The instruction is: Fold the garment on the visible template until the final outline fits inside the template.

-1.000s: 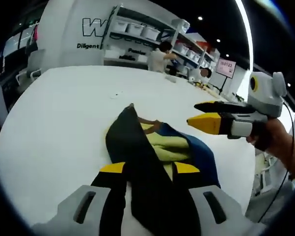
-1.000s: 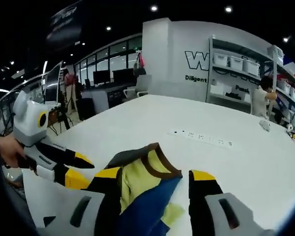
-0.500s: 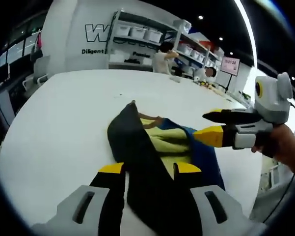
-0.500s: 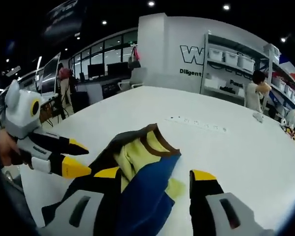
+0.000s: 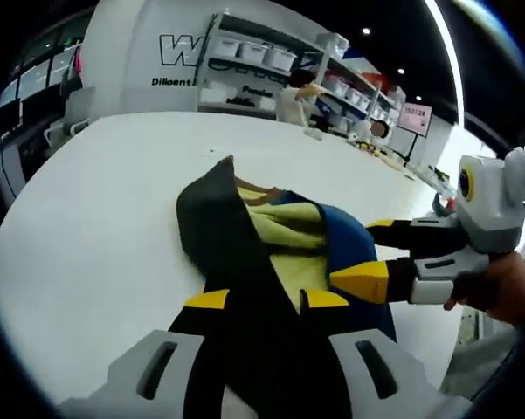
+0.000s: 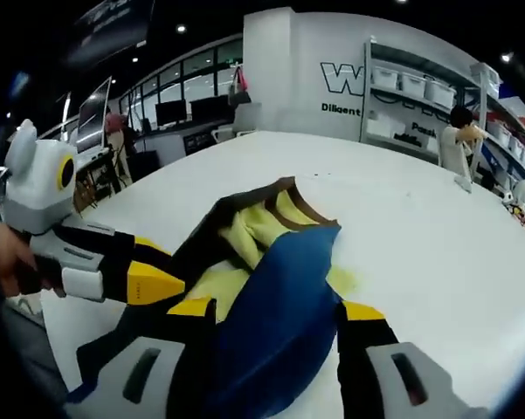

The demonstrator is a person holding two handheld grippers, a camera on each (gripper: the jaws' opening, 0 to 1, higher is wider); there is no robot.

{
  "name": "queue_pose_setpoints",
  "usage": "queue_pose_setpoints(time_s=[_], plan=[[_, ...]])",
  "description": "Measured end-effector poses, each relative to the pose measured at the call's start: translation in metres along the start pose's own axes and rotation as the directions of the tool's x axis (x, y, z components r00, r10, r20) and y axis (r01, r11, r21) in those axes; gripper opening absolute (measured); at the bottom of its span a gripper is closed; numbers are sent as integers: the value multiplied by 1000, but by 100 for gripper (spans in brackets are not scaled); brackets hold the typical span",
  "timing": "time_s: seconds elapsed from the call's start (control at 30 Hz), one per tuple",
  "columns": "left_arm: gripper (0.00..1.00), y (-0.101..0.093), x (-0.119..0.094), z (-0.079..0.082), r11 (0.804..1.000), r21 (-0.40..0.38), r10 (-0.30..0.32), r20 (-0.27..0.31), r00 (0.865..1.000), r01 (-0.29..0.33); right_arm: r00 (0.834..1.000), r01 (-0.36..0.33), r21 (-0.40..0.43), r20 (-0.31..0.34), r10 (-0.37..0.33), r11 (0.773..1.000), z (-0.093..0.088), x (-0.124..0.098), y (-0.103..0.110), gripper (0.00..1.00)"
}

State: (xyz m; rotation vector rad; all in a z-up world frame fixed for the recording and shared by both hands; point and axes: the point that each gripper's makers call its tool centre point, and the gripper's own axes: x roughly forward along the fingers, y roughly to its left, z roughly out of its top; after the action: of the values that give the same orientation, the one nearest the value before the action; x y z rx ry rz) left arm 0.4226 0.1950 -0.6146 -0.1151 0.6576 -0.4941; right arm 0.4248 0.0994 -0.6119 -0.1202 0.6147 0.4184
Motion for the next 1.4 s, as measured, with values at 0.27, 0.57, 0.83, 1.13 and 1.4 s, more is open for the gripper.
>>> queue_pose_setpoints(time_s=[0.27, 0.57, 0.83, 1.13, 1.4], plan=[[3, -7, 5, -11, 999, -27, -30, -23, 999, 29, 1000, -2, -35, -28, 1, 999, -8, 1, 14, 55], [0, -3, -3, -10, 991, -131, -41, -9, 999, 40, 997, -12, -62, -75, 8, 998, -21, 7, 19, 56], [0, 8, -20, 0, 983, -180, -24, 14, 1000, 26, 996, -16, -67, -94, 9, 998, -26, 10, 19, 56], [0, 31, -39, 6, 985, -169, 49, 29, 998, -44, 995, -18, -70, -99, 11, 997, -29, 12, 18, 58], [0, 59, -56, 10, 976, -192, 116, 49, 992, -104, 994, -20, -87, -105, 11, 996, -30, 11, 18, 58]])
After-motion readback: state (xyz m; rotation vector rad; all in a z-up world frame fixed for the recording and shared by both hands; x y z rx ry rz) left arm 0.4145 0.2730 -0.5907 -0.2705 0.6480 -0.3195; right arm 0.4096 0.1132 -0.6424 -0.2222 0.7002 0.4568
